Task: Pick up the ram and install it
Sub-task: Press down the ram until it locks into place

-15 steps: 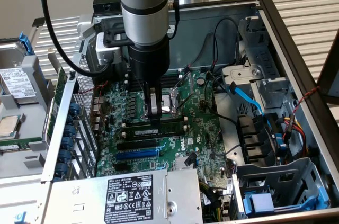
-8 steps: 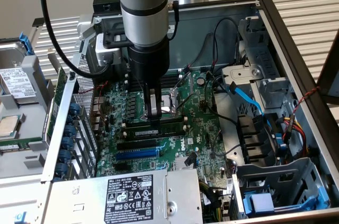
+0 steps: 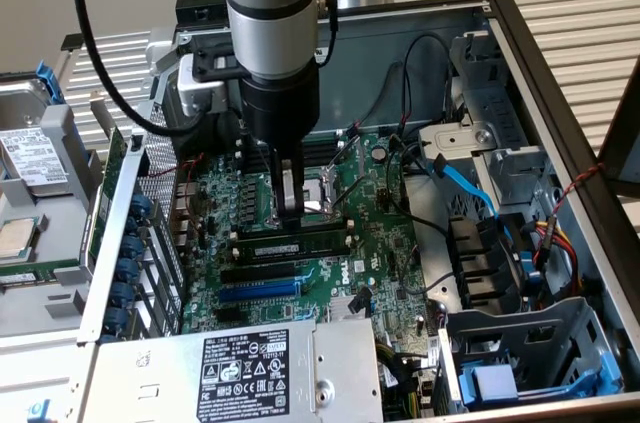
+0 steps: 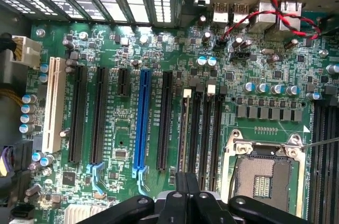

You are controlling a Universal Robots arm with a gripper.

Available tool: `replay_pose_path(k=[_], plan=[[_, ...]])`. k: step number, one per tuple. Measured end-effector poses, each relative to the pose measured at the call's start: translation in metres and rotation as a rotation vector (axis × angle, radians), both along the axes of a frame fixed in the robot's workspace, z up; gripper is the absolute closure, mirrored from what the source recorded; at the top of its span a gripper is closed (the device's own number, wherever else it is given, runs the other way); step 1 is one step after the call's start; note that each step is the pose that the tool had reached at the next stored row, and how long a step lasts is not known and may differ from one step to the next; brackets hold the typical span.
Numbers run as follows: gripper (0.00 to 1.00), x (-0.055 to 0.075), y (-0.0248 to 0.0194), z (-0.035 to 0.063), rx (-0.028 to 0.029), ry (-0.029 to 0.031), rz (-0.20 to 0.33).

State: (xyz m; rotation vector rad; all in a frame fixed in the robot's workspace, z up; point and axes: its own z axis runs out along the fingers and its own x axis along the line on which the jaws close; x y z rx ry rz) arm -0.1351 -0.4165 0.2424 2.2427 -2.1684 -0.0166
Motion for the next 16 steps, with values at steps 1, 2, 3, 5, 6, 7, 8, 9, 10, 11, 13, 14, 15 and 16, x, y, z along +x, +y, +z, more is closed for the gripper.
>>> replay_pose_path(k=[1,2,3,5,6,7,8,9,10,11,13,14,15,16], plan=[[0.89,0.0000,0.0000,0.0037,-0.0001,0.0001,0.000],[0.89,0.0000,0.0000,0.0069,-0.0002,0.0002,0.000],[0.89,0.0000,0.0000,0.0094,-0.0003,0.0002,0.000],[0.89,0.0000,0.0000,0.0123,-0.0003,0.0002,0.000],[0.89,0.0000,0.0000,0.0126,-0.0001,0.0001,0.000],[0.89,0.0000,0.0000,0.0125,0.0000,-0.0001,0.000],[0.89,0.0000,0.0000,0.0125,0.0000,0.0000,0.000],[0.89,0.0000,0.0000,0.0126,0.0000,-0.0001,0.000],[0.89,0.0000,0.0000,0.0126,-0.0001,0.0000,0.000],[0.89,0.0000,0.0000,0.0127,-0.0003,0.0001,0.000],[0.89,0.0000,0.0000,0.0127,-0.0003,0.0001,0.000],[0.89,0.0000,0.0000,0.0126,-0.0002,0.0001,0.000],[0.89,0.0000,0.0000,0.0126,-0.0002,0.0001,0.000],[0.89,0.0000,0.0000,0.0127,-0.0002,0.0001,0.000]])
